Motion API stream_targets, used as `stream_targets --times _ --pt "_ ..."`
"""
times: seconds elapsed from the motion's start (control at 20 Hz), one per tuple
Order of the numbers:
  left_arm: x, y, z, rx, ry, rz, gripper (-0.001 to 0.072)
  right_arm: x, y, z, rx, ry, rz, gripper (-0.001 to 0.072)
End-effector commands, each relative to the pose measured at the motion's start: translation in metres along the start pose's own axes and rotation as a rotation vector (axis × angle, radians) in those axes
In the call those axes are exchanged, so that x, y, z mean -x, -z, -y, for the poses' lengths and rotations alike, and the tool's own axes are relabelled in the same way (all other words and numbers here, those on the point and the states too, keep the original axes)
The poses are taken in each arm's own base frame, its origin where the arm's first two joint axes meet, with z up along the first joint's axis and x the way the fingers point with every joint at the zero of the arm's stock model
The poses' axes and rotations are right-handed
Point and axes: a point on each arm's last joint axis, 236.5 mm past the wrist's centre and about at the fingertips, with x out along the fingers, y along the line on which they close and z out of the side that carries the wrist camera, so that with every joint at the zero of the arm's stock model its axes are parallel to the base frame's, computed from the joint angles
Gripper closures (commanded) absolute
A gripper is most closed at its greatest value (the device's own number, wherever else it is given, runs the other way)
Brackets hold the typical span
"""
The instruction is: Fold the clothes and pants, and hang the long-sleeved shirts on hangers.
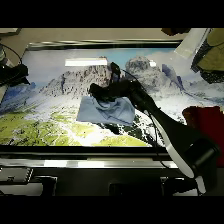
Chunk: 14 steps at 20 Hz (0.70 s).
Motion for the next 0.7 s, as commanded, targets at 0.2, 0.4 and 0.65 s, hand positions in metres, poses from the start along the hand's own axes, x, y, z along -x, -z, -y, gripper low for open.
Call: stream_targets --times 0.2,0.4,0.65 --pt "-0.001 -0.003 0.0 0.002 0.0 0.011 0.0691 -0.015 0.044 -0.01 0.07 0.003 -0.109 0.0595" --pt "-0.003 -0.003 -0.001 0.003 -0.001 0.007 0.069 -0.01 0.055 -0.024 0.051 -0.049 -0.158 0.0228" --pt "-0.003 -0.002 -0.001 0.003 -0.001 0.005 0.069 0.049 0.038 -0.051 0.144 -0.104 -0.132 0.0134"
